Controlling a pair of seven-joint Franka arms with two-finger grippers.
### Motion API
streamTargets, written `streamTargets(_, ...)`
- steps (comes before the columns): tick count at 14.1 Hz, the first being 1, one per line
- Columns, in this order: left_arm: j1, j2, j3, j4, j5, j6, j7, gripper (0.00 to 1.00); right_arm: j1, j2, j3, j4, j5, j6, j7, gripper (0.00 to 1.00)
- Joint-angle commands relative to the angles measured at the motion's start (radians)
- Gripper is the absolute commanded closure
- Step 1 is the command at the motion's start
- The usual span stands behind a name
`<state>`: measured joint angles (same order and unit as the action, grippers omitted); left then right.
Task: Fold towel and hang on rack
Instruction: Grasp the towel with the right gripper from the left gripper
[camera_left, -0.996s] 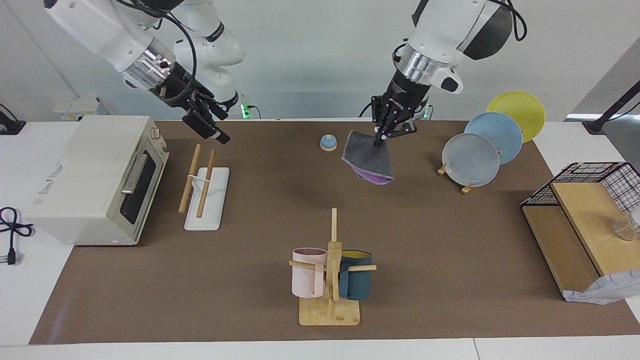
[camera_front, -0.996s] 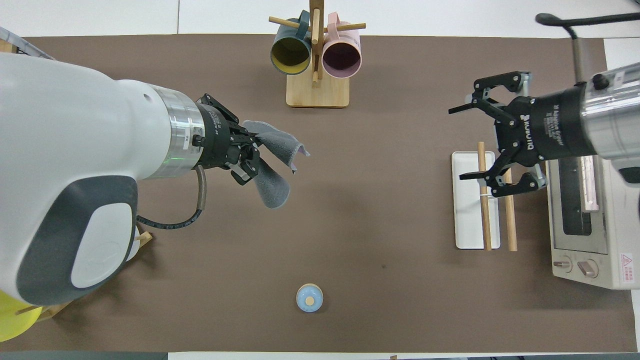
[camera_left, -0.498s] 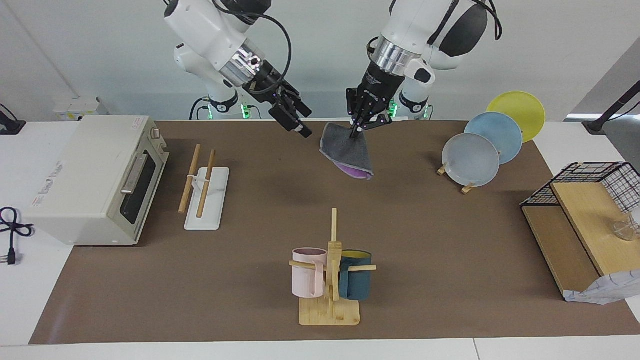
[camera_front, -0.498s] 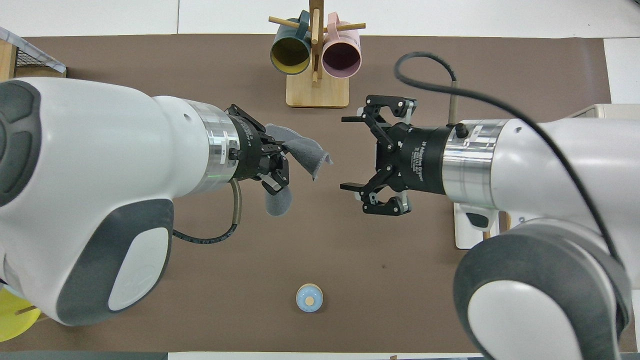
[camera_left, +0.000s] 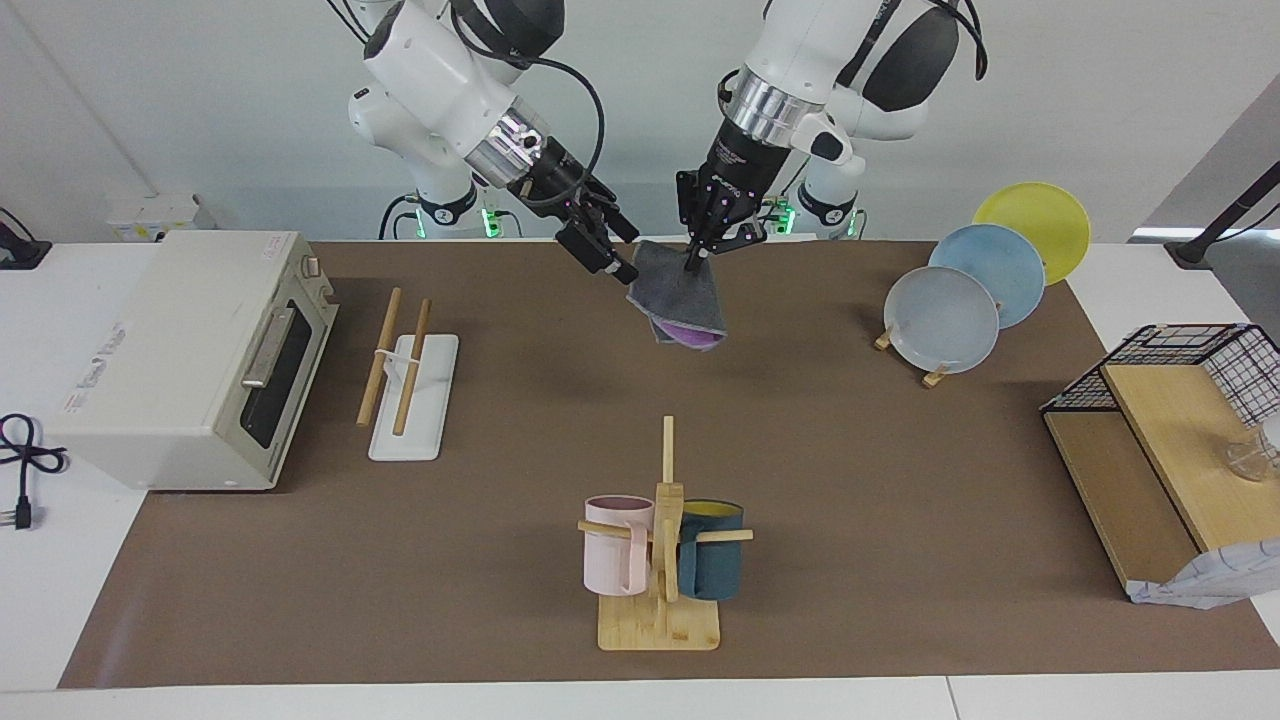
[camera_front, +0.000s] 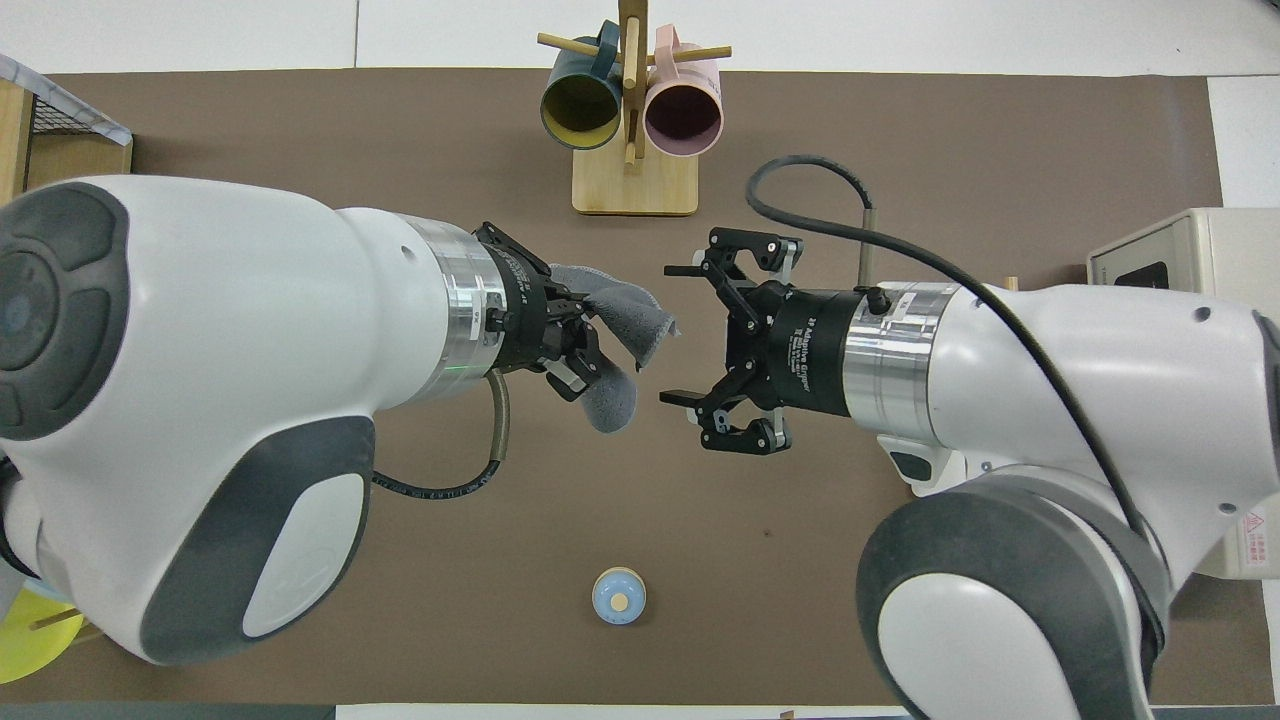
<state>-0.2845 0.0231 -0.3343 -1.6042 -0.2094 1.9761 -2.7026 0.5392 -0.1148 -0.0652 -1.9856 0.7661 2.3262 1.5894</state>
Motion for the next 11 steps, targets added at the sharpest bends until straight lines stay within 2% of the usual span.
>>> streamTargets(1,-0.034,-0.002,0.008,-0.006,0.045,0.024,-0.057,1.0,0.013,-0.003,0.001,-0.032,0.025,0.076,-0.012,0.0)
streamTargets(5,-0.035,-0.003,0.008,-0.01,0.045,0.024,-0.059,1.0,0.038,0.023,0.001,-0.03,0.025,0.125,-0.072,0.0)
streamTargets(6,-0.035,-0.003,0.008,-0.01,0.045,0.024,-0.059,1.0,0.045,0.03,0.001,-0.03,0.027,0.14,-0.083,0.06)
streamTargets(7,-0.035,-0.003,0.008,-0.01,0.045,0.024,-0.059,1.0,0.047,0.04,0.001,-0.021,0.027,0.142,-0.089,0.23)
streamTargets(9,-0.035,-0.003,0.008,-0.01,0.045,0.024,-0.059,1.0,0.041,0.05,0.001,-0.002,0.033,0.131,-0.123,0.82)
streamTargets(10,-0.035,-0.003,0.008,-0.01,0.045,0.024,-0.059,1.0,0.039,0.052,0.001,0.005,0.054,0.13,-0.141,1.0)
streamTargets(11,-0.035,-0.003,0.008,-0.01,0.045,0.024,-0.059,1.0,0.039,0.052,0.001,0.005,0.058,0.128,-0.175,1.0)
